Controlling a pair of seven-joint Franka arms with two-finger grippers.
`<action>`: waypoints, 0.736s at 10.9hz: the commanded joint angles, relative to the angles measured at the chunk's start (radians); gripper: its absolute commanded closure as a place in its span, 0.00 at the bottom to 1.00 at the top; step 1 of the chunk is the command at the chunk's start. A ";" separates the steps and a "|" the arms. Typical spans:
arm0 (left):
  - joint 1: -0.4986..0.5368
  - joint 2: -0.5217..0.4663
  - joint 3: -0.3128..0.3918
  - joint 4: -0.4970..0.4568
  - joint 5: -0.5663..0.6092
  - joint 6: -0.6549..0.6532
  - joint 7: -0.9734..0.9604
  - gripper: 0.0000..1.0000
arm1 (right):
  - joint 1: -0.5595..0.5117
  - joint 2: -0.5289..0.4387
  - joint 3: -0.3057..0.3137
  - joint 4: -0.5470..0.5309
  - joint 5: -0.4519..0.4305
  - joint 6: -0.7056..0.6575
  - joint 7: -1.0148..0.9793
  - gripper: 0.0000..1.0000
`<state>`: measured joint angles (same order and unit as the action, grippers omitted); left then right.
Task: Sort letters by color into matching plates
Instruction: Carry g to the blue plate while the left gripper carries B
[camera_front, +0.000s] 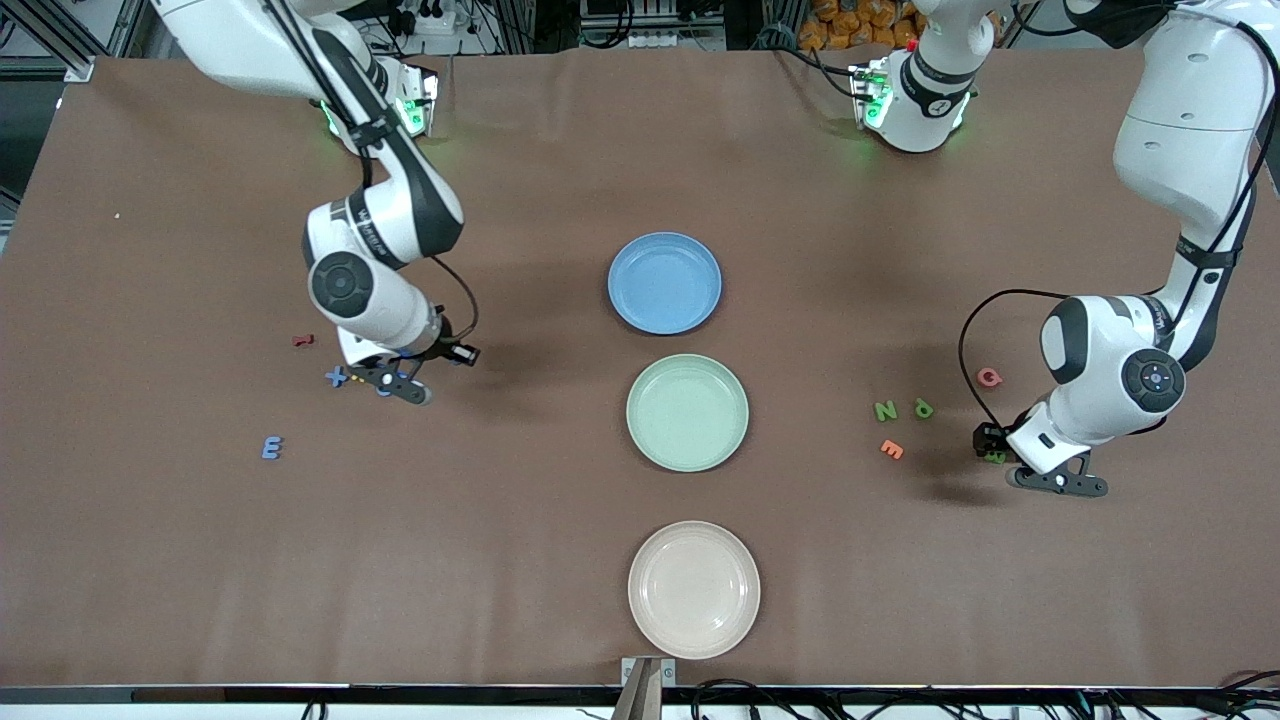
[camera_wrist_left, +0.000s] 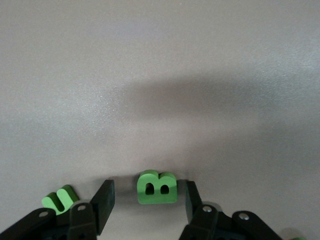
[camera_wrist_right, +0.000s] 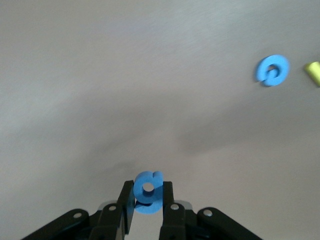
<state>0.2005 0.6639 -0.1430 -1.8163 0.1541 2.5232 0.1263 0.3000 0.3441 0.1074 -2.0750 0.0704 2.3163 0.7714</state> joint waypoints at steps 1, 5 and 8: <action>0.014 0.008 -0.015 0.002 -0.024 0.008 0.032 0.44 | 0.100 0.003 -0.002 0.052 -0.009 -0.044 -0.007 0.91; 0.014 0.008 -0.024 0.003 -0.025 0.008 0.027 1.00 | 0.227 0.019 0.011 0.101 -0.008 -0.049 -0.006 0.91; 0.014 -0.015 -0.061 0.009 -0.027 0.006 0.020 1.00 | 0.309 0.078 0.032 0.160 -0.008 -0.051 0.006 0.91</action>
<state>0.2043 0.6650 -0.1602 -1.8131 0.1526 2.5243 0.1265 0.5558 0.3623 0.1338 -1.9857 0.0702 2.2848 0.7719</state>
